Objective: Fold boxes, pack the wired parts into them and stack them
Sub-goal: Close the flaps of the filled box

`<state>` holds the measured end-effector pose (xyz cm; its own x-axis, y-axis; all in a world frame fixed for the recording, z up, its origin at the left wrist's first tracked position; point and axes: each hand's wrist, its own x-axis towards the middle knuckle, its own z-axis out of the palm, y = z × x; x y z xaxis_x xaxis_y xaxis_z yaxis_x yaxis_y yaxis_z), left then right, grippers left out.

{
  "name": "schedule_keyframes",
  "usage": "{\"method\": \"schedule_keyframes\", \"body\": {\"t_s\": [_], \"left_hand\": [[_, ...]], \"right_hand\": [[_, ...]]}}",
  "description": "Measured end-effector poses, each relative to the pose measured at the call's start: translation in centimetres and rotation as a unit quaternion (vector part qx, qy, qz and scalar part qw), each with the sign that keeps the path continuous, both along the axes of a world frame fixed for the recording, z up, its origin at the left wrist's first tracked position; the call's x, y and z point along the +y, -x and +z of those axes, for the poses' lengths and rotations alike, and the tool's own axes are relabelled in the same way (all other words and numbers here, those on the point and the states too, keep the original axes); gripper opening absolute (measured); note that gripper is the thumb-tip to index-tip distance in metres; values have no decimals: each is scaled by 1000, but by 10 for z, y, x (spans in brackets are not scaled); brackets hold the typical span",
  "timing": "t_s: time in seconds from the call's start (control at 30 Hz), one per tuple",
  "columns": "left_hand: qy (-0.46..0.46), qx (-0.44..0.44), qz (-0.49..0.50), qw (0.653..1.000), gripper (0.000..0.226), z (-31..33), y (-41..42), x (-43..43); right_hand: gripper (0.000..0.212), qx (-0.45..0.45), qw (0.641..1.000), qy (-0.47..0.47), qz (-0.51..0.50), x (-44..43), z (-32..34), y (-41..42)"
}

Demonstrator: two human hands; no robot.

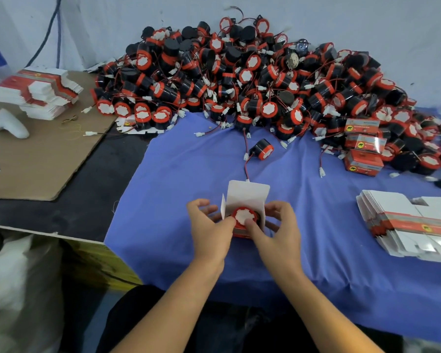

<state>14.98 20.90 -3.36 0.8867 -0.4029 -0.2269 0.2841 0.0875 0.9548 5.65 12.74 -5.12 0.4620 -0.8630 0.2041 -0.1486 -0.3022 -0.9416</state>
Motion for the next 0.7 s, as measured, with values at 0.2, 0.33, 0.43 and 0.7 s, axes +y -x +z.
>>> {"method": "schedule_keyframes", "body": {"t_s": [0.2, 0.33, 0.43, 0.7], "left_hand": [[-95, -33, -13, 995, 34, -8, -10, -9], [-91, -193, -66, 975, 17, -14, -3, 7], [-62, -222, -107, 967, 16, -25, -5, 19], [-77, -174, -154, 970, 47, -20, -31, 10]], "right_hand": [[11, -13, 996, 62, 59, -1, -8, 6], [23, -24, 999, 21, 39, -8, -10, 4], [39, -39, 998, -26, 40, -10, -10, 3], [58, -40, 997, -18, 70, -13, -9, 3]]}}
